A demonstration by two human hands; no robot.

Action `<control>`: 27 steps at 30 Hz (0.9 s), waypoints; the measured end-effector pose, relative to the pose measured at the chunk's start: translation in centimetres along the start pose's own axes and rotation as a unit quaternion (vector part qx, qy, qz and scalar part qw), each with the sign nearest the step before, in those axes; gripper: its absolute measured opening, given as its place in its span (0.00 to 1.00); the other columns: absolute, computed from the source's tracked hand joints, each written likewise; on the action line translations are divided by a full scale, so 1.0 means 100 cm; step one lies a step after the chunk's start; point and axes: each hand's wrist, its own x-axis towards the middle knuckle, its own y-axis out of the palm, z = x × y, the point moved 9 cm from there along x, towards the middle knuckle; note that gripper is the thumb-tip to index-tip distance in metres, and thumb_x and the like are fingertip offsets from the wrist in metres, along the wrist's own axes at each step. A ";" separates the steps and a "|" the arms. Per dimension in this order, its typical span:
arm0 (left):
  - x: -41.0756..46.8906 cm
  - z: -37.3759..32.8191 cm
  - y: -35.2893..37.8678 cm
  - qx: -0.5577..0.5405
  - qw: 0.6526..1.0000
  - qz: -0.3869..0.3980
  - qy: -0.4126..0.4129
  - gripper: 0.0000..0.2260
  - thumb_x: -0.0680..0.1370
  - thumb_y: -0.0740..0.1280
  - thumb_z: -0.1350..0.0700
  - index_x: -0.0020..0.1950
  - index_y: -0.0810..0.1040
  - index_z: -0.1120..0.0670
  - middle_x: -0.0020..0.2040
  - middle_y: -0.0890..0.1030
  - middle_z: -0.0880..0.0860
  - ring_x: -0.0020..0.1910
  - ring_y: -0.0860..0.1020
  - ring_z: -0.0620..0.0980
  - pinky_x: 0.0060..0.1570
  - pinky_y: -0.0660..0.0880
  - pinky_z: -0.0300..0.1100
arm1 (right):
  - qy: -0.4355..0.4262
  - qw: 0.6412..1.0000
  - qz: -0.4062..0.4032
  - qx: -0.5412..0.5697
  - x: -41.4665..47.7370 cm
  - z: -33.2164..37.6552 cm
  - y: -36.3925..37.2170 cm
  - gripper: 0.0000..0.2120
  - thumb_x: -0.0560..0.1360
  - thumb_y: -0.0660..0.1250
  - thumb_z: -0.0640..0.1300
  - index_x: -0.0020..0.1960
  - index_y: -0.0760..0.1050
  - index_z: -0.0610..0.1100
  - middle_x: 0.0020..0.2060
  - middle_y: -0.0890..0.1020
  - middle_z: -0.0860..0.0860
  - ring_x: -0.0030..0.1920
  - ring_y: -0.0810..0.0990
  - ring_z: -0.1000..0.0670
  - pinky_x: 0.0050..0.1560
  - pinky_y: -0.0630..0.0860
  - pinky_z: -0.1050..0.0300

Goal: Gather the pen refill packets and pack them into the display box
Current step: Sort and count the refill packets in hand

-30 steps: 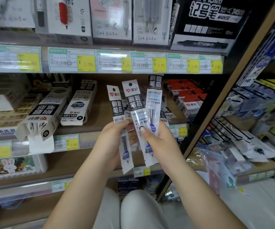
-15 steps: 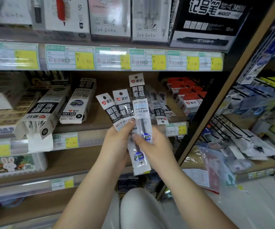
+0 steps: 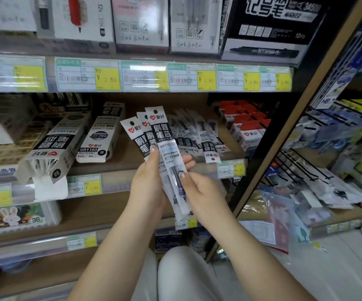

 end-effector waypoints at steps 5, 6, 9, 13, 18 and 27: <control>0.000 -0.006 -0.004 0.075 0.997 -0.012 0.022 0.08 0.80 0.60 0.60 0.50 0.78 0.59 0.39 0.85 0.55 0.39 0.84 0.50 0.39 0.81 0.43 | -0.004 0.997 0.028 -0.077 0.003 0.005 0.002 0.19 0.80 0.56 0.50 0.31 0.67 0.48 0.26 0.71 0.53 0.28 0.69 0.54 0.32 0.65 0.54; 0.001 -0.008 -0.008 0.082 0.996 -0.020 0.022 0.07 0.80 0.60 0.60 0.50 0.78 0.58 0.39 0.85 0.54 0.39 0.84 0.50 0.38 0.81 0.43 | -0.002 0.997 0.021 -0.080 0.007 0.007 -0.003 0.18 0.80 0.56 0.52 0.33 0.69 0.48 0.27 0.73 0.52 0.29 0.71 0.53 0.32 0.67 0.54; 0.004 -0.018 -0.020 0.082 0.996 -0.037 0.022 0.06 0.80 0.60 0.60 0.51 0.76 0.59 0.39 0.85 0.54 0.40 0.84 0.50 0.34 0.80 0.41 | -0.020 0.987 -0.073 -0.140 0.030 0.017 -0.035 0.14 0.79 0.59 0.50 0.35 0.68 0.49 0.29 0.73 0.53 0.30 0.72 0.53 0.29 0.66 0.58; 0.004 -0.022 -0.030 0.072 0.996 -0.047 0.000 0.07 0.80 0.61 0.61 0.54 0.76 0.62 0.40 0.85 0.56 0.40 0.85 0.52 0.34 0.80 0.40 | -0.023 0.944 -0.148 -0.295 0.081 0.013 -0.062 0.09 0.76 0.63 0.47 0.54 0.74 0.45 0.49 0.79 0.48 0.51 0.76 0.45 0.41 0.69 0.58; 0.003 -0.021 -0.033 0.076 0.996 -0.041 -0.019 0.08 0.80 0.62 0.61 0.56 0.76 0.62 0.43 0.85 0.58 0.40 0.85 0.53 0.33 0.80 0.41 | 0.134 0.888 0.042 -0.438 0.114 -0.021 -0.050 0.24 0.79 0.58 0.51 0.74 0.59 0.48 0.70 0.67 0.43 0.69 0.64 0.42 0.60 0.69 0.51; 0.005 -0.014 -0.035 0.086 0.995 -0.029 -0.028 0.06 0.79 0.62 0.61 0.53 0.77 0.60 0.43 0.85 0.58 0.42 0.85 0.53 0.34 0.80 0.41 | 0.085 0.861 -0.057 -0.499 0.127 -0.019 -0.060 0.14 0.74 0.63 0.37 0.59 0.73 0.45 0.50 0.80 0.44 0.51 0.79 0.42 0.41 0.67 0.55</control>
